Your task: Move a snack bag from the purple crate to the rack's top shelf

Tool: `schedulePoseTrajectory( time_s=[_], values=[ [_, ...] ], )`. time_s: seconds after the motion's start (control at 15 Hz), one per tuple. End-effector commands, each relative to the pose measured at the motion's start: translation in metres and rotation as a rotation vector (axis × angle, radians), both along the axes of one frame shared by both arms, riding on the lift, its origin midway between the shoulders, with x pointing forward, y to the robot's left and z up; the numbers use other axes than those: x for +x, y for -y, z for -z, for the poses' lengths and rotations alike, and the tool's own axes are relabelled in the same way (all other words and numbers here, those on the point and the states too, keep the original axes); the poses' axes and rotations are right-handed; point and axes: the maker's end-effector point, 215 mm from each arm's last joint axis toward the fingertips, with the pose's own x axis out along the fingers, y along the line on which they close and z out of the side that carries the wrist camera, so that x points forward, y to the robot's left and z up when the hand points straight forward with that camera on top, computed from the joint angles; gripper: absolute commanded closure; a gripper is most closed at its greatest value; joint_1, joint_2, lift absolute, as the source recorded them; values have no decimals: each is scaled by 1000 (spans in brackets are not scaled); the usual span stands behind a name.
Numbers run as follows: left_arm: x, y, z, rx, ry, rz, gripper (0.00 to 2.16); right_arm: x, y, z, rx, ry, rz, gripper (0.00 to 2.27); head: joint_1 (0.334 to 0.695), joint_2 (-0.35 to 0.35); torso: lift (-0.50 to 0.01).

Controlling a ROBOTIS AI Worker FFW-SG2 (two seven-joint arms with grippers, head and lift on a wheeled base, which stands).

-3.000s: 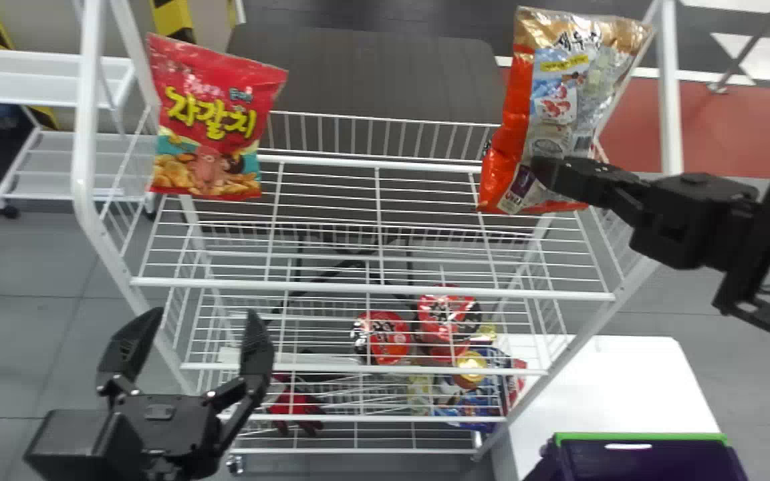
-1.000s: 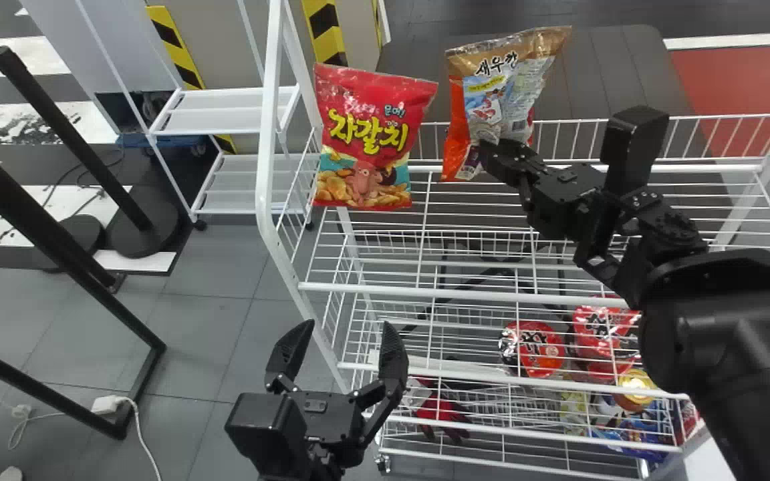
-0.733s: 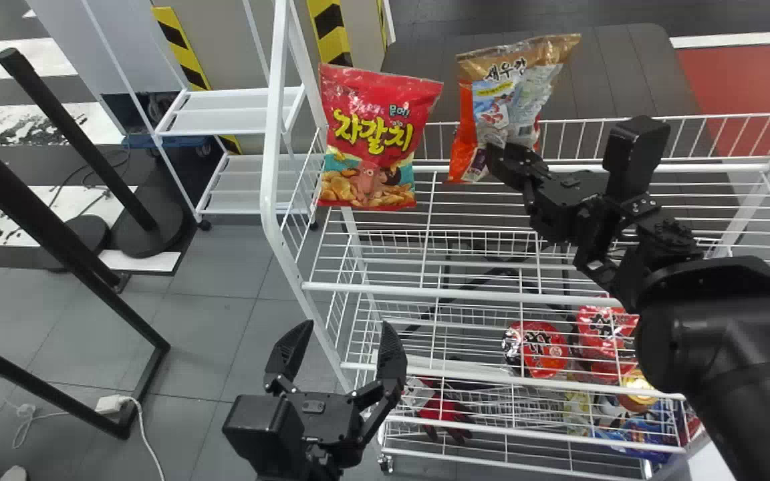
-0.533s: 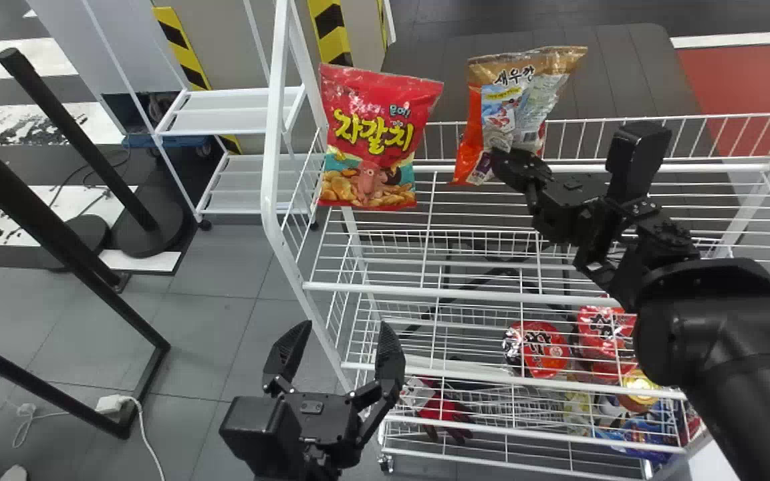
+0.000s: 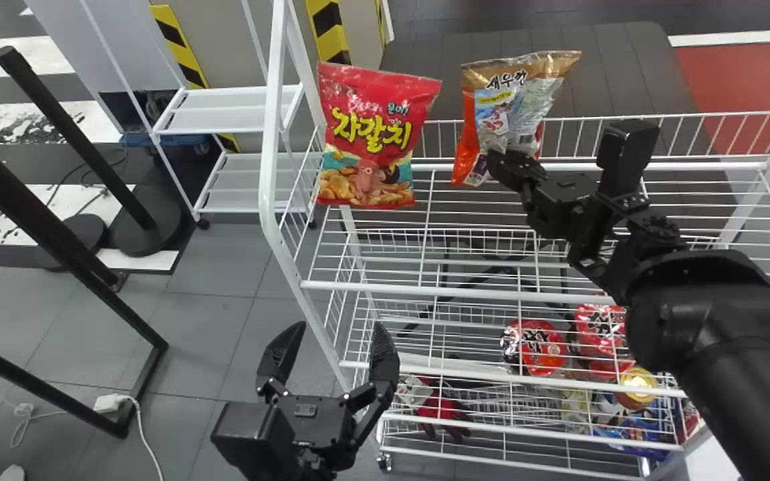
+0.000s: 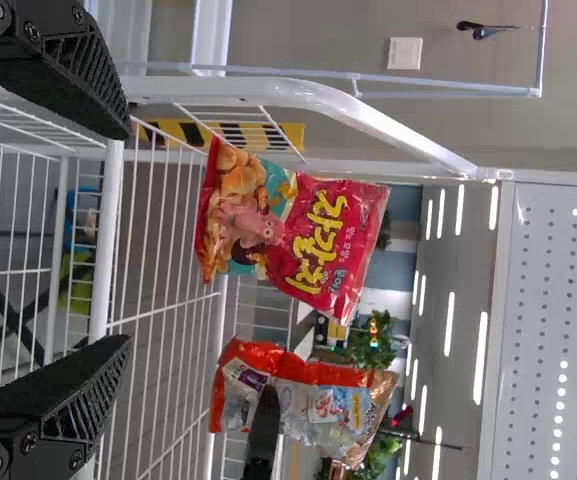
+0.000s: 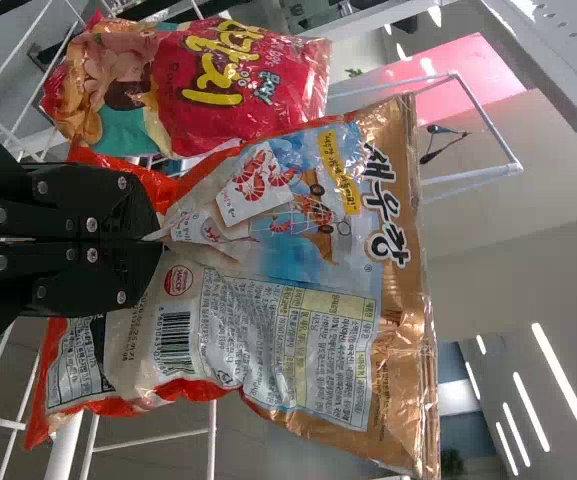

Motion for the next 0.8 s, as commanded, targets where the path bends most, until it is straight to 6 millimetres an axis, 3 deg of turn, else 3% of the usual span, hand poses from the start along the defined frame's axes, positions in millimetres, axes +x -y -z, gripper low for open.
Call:
schedulePoseTrajectory(
  time_s=[0.0,0.27,0.53,0.6,0.73],
  values=[
    [0,0,-2,-1,7,-1,90,3,0,0,7,-11,1,1399,695,193,1],
    [-1,0,-1,-2,7,-2,90,6,1,3,-1,-23,13,1190,695,191,1],
    [-1,0,0,-2,7,-3,90,3,-4,4,7,-30,12,350,695,191,1],
    [-1,0,0,-2,7,-3,90,3,-4,5,7,-32,12,228,695,193,1],
    [-1,-1,0,-2,7,-6,90,2,-4,6,14,-35,12,205,695,197,1]
  ],
)
